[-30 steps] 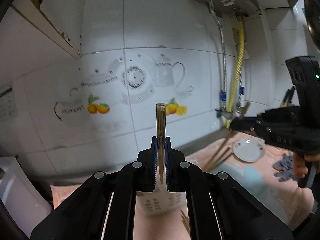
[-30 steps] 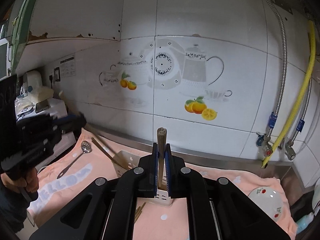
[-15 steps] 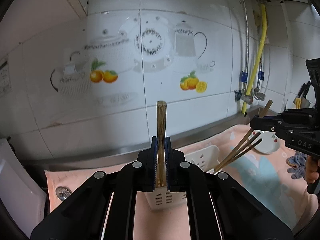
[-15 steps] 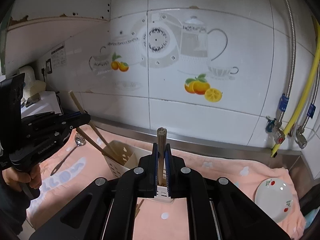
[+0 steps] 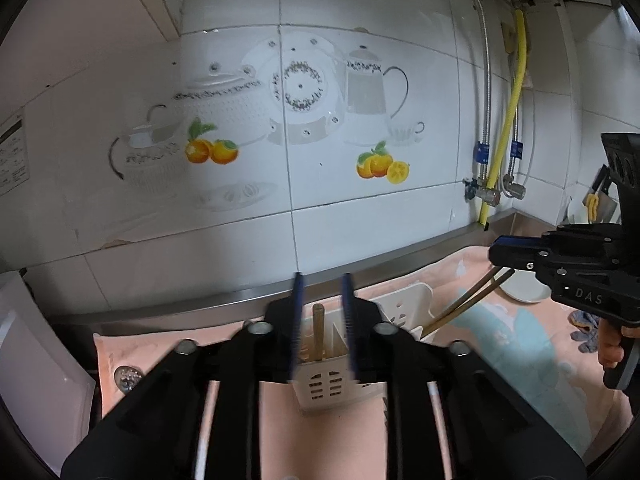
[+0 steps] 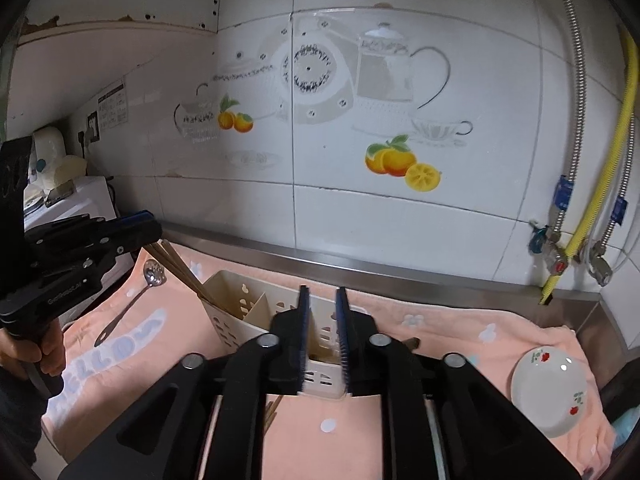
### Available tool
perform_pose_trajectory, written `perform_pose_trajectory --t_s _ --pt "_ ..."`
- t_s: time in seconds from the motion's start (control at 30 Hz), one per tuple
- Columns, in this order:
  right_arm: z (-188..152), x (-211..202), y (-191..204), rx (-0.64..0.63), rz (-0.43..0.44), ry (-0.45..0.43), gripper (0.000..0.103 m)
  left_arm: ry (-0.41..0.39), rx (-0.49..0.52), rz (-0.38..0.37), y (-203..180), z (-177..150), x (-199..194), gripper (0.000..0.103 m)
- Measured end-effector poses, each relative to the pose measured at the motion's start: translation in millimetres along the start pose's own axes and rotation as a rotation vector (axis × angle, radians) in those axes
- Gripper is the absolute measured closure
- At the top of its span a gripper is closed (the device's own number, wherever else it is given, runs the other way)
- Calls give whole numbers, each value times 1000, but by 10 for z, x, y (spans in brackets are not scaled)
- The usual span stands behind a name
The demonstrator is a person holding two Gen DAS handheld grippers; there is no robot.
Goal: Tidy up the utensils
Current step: 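Open both grippers to drop the chopsticks into the holder, then grasp a chopstick with the right gripper while the left gripper grasps another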
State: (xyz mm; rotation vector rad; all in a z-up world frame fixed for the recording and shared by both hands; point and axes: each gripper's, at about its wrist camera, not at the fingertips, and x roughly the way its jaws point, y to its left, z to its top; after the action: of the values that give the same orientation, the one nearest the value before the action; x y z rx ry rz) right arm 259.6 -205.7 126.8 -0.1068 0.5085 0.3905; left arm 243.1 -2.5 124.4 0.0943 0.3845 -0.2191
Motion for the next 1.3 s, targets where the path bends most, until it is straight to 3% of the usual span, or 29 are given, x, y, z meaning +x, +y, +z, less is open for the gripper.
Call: perform_pose_trajectory --t_s 0.23,0.67,1.0,1.3 --pt "-359 -276 146 -4 0 0 69 -10 -18 15 29 -192 -242 60" --pt "-1646 -324 805 -46 45 182 51 58 -124 68 252 -833 -536 32" --pt "-2375 -275 1103 53 80 318 47 87 -154 104 333 -1136 -676 24" --pt "-2563 -205 1191 58 30 369 48 111 -175 104 351 -1305 -688 22"
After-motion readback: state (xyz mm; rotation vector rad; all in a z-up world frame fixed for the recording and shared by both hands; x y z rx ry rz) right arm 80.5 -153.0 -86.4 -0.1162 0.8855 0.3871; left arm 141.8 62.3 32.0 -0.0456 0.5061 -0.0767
